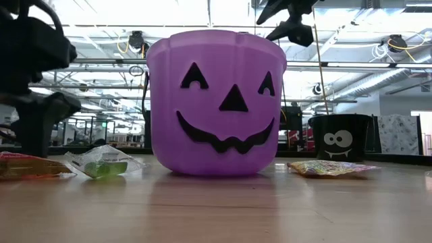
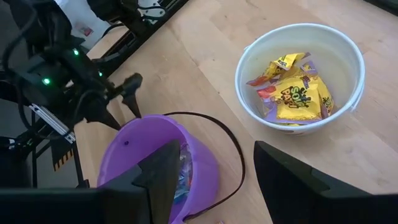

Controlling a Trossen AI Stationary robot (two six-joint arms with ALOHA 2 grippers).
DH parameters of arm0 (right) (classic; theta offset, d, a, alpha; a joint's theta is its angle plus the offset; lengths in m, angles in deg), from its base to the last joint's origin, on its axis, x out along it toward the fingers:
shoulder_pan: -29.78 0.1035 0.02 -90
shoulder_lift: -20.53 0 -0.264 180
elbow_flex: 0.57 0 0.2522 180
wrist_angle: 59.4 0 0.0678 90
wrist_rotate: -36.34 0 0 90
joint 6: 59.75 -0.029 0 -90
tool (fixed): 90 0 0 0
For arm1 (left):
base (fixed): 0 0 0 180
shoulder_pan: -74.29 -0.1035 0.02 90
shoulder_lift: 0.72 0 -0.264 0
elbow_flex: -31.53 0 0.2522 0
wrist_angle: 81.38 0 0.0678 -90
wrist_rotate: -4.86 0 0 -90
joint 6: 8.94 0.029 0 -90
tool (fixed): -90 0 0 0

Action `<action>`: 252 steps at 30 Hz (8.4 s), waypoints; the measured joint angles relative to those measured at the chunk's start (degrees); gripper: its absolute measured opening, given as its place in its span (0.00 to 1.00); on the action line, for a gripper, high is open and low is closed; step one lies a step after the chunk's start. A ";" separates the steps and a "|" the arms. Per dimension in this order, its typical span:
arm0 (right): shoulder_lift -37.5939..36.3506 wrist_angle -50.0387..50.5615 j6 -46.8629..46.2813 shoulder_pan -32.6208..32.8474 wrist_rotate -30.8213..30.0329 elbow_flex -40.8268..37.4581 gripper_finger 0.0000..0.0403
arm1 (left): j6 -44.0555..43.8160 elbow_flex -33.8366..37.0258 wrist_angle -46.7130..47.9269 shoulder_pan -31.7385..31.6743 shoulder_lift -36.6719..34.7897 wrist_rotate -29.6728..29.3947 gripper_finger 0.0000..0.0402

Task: Sort candy by brand, put in halloween buckets
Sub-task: Put the gold candy into the black bucket, then put the yellow candy into the white bucket

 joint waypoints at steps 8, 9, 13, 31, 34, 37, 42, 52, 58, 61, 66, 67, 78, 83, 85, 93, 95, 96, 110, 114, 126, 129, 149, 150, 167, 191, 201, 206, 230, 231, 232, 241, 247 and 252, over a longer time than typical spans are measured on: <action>0.00 -2.27 0.42 0.00 0.13 0.00 0.49 | 3.55 -0.69 -8.04 -0.01 9.55 -0.07 0.49; 0.00 -2.41 0.42 0.00 0.16 0.00 0.49 | 3.27 -0.74 -8.12 0.00 9.85 -0.51 0.43; 0.00 -2.39 0.94 0.00 0.16 -0.02 0.49 | 2.31 -1.28 -6.48 -0.04 8.35 -0.13 0.18; 0.00 -13.81 3.94 -2.64 0.38 -0.02 0.49 | -14.99 -24.17 29.28 -3.31 -28.26 -2.10 0.01; 0.00 -15.77 4.97 -3.66 0.39 -0.02 0.49 | -11.55 -28.90 27.18 -5.20 -33.11 -19.88 0.00; 0.00 -16.51 5.72 -4.67 0.38 -0.02 0.49 | -5.93 -31.51 20.40 -7.19 -36.50 -37.63 0.00; 0.00 -17.88 6.47 -5.74 0.38 -0.04 0.49 | 12.09 -31.59 -1.07 -9.64 -39.43 -53.00 0.00; 0.00 -19.60 7.52 -5.79 0.18 -0.04 0.49 | 25.31 -31.61 -13.46 -13.11 -38.59 -54.84 0.00; 0.00 -23.17 6.21 -5.79 0.45 -0.04 0.49 | 24.79 -31.58 -14.33 -14.83 -37.04 -49.57 0.00; 0.00 -25.23 6.23 -5.79 0.47 -0.04 0.49 | 23.74 -31.58 -14.39 -16.12 -36.28 -46.14 0.00; 0.00 -26.25 6.23 -5.79 0.45 -0.04 0.49 | 25.59 -31.58 -15.65 -17.87 -34.91 -43.16 0.00; 0.00 -26.31 6.23 -5.79 0.45 -0.04 0.49 | 27.38 -31.58 -15.63 -18.29 -34.51 -42.47 0.00; 0.00 -26.46 6.04 -5.79 0.45 -0.04 0.49 | 45.13 -31.56 -17.49 -22.69 -29.69 -34.71 0.00; 0.00 -28.67 5.98 -5.79 0.49 -0.04 0.49 | 34.98 -31.56 -22.93 -25.98 -27.07 -35.09 0.00; 0.00 -32.18 5.44 -5.75 0.53 -0.04 0.49 | 27.91 -31.56 -25.05 -28.53 -25.64 -35.85 0.00; -0.02 -51.89 4.91 -5.75 0.42 -0.04 0.49 | 22.23 -31.56 -29.61 -34.64 -17.40 -30.26 0.00; -0.02 -53.26 4.22 -5.75 0.38 -0.04 0.49 | 22.21 -31.56 -31.60 -35.65 -15.28 -28.12 0.00; -0.02 -53.36 3.79 -5.75 0.38 -0.04 0.49 | 22.23 -31.56 -33.00 -36.03 -14.19 -26.79 0.00; 1.78 -50.66 1.85 -5.75 4.87 -0.04 0.49 | 22.23 -31.56 -44.21 -38.42 -5.55 -19.23 0.03; 2.99 -50.80 1.07 -5.75 5.15 -0.07 0.49 | 22.21 -31.56 -44.33 -38.40 -4.28 -18.75 0.03; 3.78 -50.80 1.65 -6.12 5.17 -0.04 0.14 | 22.26 -31.57 -43.95 -38.71 -3.62 -18.69 0.03; 3.78 -50.60 2.01 -6.42 5.19 -0.04 0.03 | 22.18 -31.56 -43.93 -38.71 -3.62 -18.70 0.03; -8.94 -59.59 23.18 -12.79 3.68 -0.01 0.00 | 0.88 -31.58 -10.63 -40.26 -14.64 -27.23 0.53; -9.76 -59.98 26.00 -12.79 3.60 0.00 0.00 | -0.39 -31.58 -8.30 -40.53 -15.20 -27.26 0.53; -16.94 -29.98 10.80 -12.79 -25.92 0.00 0.00 | -1.86 -31.56 -2.90 -42.88 -17.96 -24.60 0.53; -5.09 26.66 -0.15 -25.86 -36.38 -10.93 0.00 | -1.84 -31.56 3.19 -42.88 -17.96 -23.59 0.53; -4.94 26.52 -1.13 -26.62 -31.90 -10.47 0.30 | -1.86 -31.56 3.02 -42.77 -18.16 -19.82 0.53; -8.85 25.33 5.01 -23.91 -13.44 -4.10 0.45 | -1.89 -31.56 3.59 -42.76 -18.58 -17.58 0.53; -1.16 -1.41 9.81 21.14 2.04 -25.70 0.52 | -7.31 -31.58 16.22 -42.77 -18.88 -11.25 0.53; 0.21 -1.86 10.20 21.77 1.83 -26.16 0.54 | -7.75 -31.58 16.29 -42.77 -18.88 -11.23 0.53; 1.57 -2.20 10.98 22.19 1.67 -26.54 0.56 | -7.85 -31.58 16.41 -42.75 -18.88 -11.19 0.53; 14.61 -10.87 16.63 22.54 1.62 -26.69 0.65 | -7.80 -31.58 16.39 -42.77 -18.88 -10.94 0.53; 20.12 -11.66 15.72 22.55 1.75 -26.29 0.57 | -7.85 -31.58 16.39 -42.76 -18.88 -9.02 0.53; 20.00 -11.79 13.90 22.43 0.93 -26.40 0.40 | -7.85 -31.58 16.37 -42.75 -18.88 -8.15 0.53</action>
